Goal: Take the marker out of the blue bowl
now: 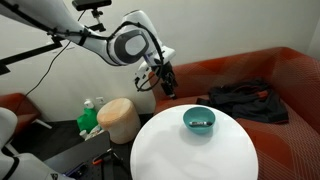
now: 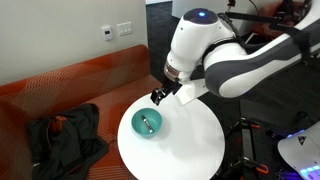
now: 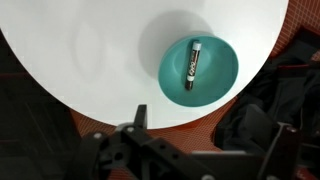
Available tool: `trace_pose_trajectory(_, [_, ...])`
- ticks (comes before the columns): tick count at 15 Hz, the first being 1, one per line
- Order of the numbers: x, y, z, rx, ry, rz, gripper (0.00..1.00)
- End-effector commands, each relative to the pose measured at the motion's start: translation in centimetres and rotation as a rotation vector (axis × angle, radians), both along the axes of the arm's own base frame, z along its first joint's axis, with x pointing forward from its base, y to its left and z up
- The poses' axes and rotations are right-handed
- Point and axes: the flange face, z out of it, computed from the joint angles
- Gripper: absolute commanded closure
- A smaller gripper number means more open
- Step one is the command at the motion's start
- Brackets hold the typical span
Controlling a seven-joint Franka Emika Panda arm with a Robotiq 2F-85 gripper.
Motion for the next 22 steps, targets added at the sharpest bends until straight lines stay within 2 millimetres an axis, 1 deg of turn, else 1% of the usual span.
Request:
trace_pose_trajectory(1, [3.1, 0.2, -2.7, -0.007, 0.000, -0.002, 0.00])
trace_pose_trajectory(6, [5.1, 0.5, -6.8, 0.018, 0.036, -0.017, 0.00])
trace_pose_trajectory(12, [6.2, 1.0, -10.2, 0.103, 0.033, -0.093, 0.00])
trace_pose_trajectory(13, [5.4, 0.9, -9.6, 0.086, 0.049, -0.081, 0.00])
trace_pose_trajectory(15, [5.6, 0.9, -10.5, 0.096, 0.052, -0.092, 0.00])
trace_pose_trajectory(21, [5.8, 0.9, -10.5, 0.097, 0.050, -0.094, 0.00])
trace_pose_trajectory(22, [6.2, 1.0, -10.9, 0.115, 0.053, -0.099, 0.00])
